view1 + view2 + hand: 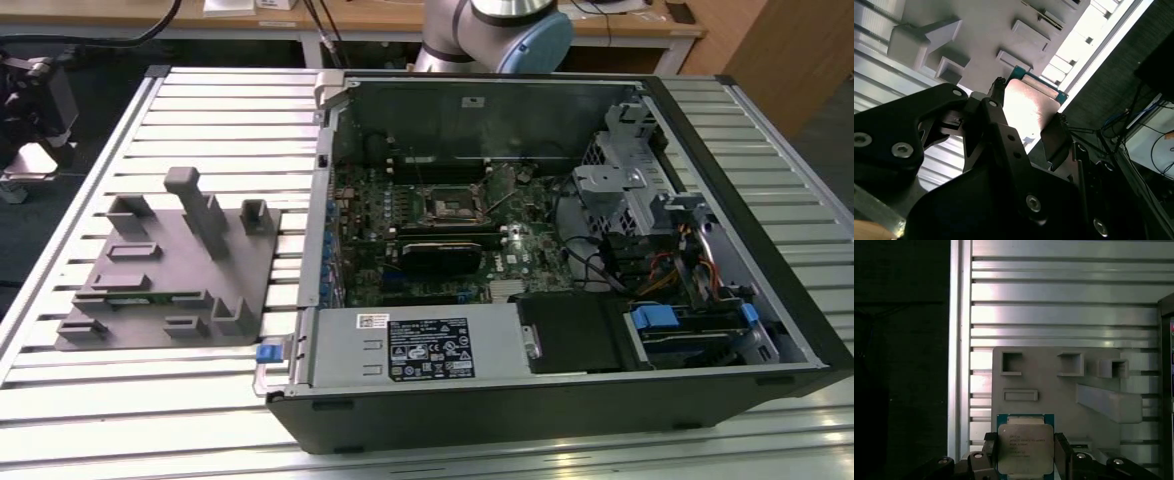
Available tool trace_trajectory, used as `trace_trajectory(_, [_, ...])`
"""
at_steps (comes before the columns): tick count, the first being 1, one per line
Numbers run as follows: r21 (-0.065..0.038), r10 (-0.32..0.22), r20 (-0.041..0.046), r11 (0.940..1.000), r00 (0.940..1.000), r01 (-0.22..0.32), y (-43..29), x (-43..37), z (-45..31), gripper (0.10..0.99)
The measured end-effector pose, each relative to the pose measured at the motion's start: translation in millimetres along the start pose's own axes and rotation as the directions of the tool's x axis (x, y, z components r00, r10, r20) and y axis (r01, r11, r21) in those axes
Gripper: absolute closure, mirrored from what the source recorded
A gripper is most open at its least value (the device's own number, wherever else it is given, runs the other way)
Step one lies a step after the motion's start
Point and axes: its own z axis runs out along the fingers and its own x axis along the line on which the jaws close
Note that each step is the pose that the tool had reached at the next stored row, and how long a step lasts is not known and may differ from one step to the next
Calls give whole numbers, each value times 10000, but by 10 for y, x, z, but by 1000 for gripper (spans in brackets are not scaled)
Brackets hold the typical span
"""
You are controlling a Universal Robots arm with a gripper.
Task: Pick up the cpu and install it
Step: 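Pick up the cpu and move it towards the insertion slot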
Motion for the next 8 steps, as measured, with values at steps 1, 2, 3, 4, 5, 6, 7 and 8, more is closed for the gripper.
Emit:
trace_trajectory(1, [0,0,0,10000,10000,0,1,0,-12,545])
trace_trajectory(2, [0,0,0,10000,10000,0,3,-1,-23,545])
trace_trajectory(3, [0,0,1,10000,10000,0,4,-1,-34,545])
trace_trajectory(4, [0,0,1,10000,10000,0,5,0,-45,545])
trace_trajectory(5, [0,0,1,10000,10000,0,7,-1,-57,545])
trace_trajectory(6, [0,0,0,10000,10000,0,8,-1,-69,545])
trace_trajectory(7, [0,0,0,10000,10000,0,9,-1,-81,545])
trace_trajectory(8, [0,0,1,10000,10000,0,10,-1,-92,545])
